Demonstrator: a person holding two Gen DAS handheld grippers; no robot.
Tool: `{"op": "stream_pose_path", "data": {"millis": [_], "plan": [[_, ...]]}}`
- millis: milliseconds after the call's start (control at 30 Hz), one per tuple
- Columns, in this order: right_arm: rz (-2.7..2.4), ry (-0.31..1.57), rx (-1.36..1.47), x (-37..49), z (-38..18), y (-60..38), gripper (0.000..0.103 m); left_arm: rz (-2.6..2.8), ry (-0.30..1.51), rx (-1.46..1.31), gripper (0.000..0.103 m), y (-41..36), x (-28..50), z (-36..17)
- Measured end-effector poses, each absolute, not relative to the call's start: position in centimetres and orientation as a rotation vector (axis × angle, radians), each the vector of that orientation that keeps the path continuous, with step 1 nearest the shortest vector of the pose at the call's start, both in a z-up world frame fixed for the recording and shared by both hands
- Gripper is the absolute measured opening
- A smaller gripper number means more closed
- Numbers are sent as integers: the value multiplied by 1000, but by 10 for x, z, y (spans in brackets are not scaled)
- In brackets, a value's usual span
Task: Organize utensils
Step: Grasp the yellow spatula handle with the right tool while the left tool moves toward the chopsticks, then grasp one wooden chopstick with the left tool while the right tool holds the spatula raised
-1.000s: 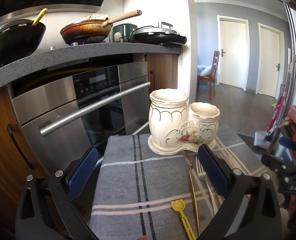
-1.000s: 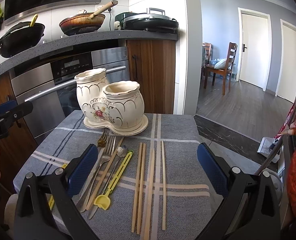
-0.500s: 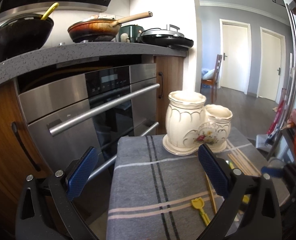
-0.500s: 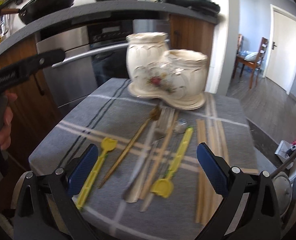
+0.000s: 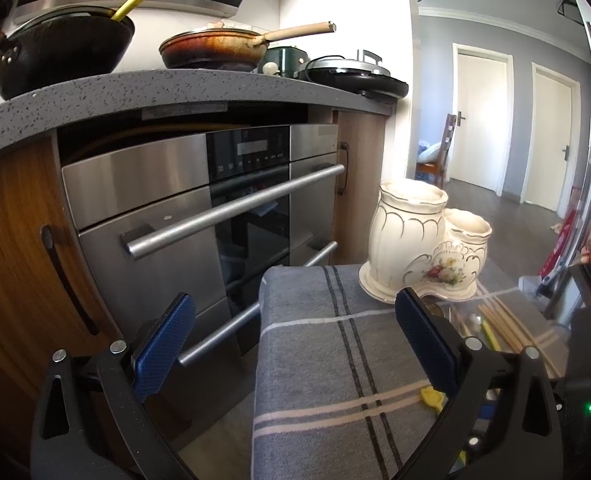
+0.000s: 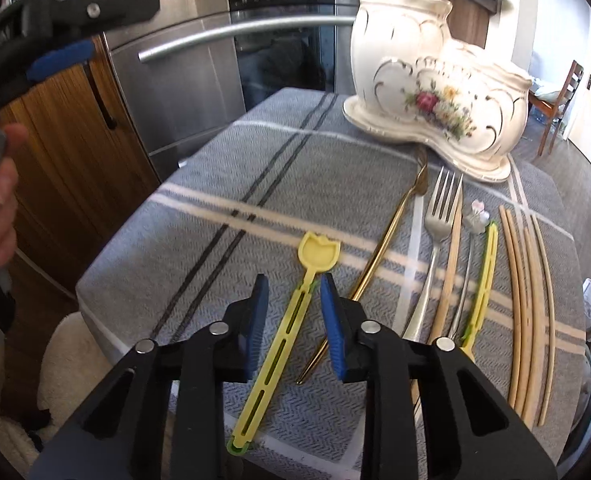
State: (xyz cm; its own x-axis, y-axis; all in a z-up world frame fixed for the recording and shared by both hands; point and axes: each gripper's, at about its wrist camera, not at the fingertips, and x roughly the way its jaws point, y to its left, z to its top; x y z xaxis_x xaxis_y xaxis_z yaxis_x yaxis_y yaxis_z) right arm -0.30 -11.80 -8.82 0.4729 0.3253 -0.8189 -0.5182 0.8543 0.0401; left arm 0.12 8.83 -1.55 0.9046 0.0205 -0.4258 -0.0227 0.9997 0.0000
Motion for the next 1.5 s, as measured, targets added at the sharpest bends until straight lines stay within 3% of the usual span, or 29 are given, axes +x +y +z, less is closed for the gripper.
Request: {"op": "stream_pose_path", "data": {"millis": [133, 267, 700, 1000, 1067, 1133, 1333, 1500], "plan": [[515, 953, -270, -4, -96, -112, 25, 20, 439, -4, 99, 89, 1, -17], [515, 945, -257, -3, -95, -115, 10, 14, 445, -1, 99, 84, 1, -16], [404, 750, -82, -3, -30, -210, 10, -105, 514, 50, 99, 33, 12, -18], [256, 647, -17, -1, -9, -295, 10, -286, 687, 33, 95, -43, 39, -45], [248, 635, -1, 0, -11, -308, 10, -311, 717, 39, 90, -65, 44, -52], [243, 629, 10, -3, -12, -318, 10, -338, 750, 45, 71, -85, 48, -58], [238, 615, 48, -8, -19, -346, 10, -370, 873, 77, 40, -143, 62, -85], [239, 608, 79, -11, -24, -360, 10, -344, 945, 57, 22, -171, 72, -100]]}}
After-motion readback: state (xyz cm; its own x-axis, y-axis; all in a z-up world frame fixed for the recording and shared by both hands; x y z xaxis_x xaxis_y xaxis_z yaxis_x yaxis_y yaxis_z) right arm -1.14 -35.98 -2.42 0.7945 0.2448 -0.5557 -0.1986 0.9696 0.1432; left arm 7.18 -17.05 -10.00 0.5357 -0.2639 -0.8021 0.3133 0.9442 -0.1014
